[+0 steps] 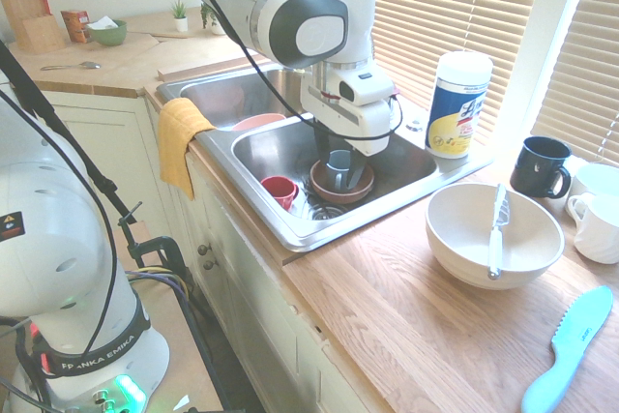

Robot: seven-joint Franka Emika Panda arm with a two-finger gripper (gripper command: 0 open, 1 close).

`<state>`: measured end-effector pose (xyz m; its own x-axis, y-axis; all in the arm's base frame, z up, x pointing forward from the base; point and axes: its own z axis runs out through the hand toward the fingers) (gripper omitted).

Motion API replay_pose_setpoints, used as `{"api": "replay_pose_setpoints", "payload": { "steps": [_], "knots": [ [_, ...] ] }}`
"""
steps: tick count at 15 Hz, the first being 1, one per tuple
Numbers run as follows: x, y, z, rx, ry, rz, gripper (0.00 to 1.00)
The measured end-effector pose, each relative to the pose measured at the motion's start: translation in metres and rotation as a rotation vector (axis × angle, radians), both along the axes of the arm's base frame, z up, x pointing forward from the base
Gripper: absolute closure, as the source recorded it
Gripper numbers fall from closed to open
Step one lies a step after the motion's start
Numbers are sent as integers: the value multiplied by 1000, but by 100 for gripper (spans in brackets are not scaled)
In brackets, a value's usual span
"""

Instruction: Put the knife into the sink

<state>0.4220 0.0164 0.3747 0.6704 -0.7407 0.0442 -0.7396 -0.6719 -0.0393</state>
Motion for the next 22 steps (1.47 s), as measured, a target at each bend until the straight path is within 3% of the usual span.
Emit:
{"api": "replay_pose_setpoints", "payload": {
  "steps": [3,9,12,18,22],
  "knots": [
    [2,-1,2,-5,-3,41,0],
    [13,-68,36,16,35,393,0],
    [15,-115,54,-36,51,548,0],
    [53,-191,70,-77,37,525,0],
    [60,-245,57,-79,66,489,0]
  ]
}}
